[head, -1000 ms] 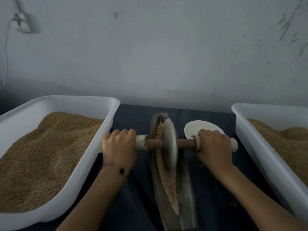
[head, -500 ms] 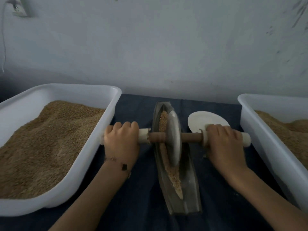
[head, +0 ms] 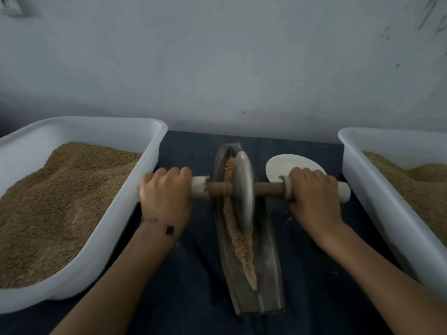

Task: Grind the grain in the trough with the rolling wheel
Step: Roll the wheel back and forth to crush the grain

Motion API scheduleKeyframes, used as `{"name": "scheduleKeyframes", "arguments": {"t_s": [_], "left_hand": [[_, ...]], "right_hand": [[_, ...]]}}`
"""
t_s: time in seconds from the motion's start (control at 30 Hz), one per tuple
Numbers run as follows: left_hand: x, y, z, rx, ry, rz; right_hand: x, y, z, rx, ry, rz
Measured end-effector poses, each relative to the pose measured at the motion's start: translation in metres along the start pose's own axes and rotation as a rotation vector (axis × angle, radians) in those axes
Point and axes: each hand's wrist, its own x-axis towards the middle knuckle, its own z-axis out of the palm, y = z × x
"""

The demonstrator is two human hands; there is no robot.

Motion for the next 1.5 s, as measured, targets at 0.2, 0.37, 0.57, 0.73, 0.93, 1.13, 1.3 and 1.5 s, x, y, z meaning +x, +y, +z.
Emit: {"name": "scheduleKeyframes", "arguments": {"t_s": [0.2,0.37,0.57,0.73,0.93,1.13,1.3,1.5], "left_hand": [[0.017,0.005,0.0,0.052,-0.012,0.003],[-0.024,0.0,-0.022,-0.014,0.085,0.104],[-0.056,-0.011,-0.025,-0.09,0.19,0.144],[-0.033,-0.008,-0.007,-0.078,0.127,0.051],[0.034,-0.001,0.015,0.025,-0.098,-0.082],[0.04,0.001,0.024,0.033,-0.022,-0.072],[-0.018,-0.006,0.005,-0.048,0.07,0.015],[-0.087,-0.021,-0.029,-0.149,0.178,0.082]], "right_hand": [[0.004,0.005,0.009,-0.002,-0.058,0.027],[-0.04,0.007,-0.018,0.019,0.072,-0.04],[-0.061,0.011,-0.036,-0.001,0.149,-0.113],[-0.031,0.008,-0.014,-0.023,0.077,-0.057],[0.043,0.007,0.02,-0.044,-0.012,-0.031],[0.044,0.002,0.024,-0.062,0.023,0.025],[-0.013,-0.008,-0.018,-0.063,0.045,-0.022],[-0.07,0.004,-0.058,-0.061,0.237,-0.119]]}}
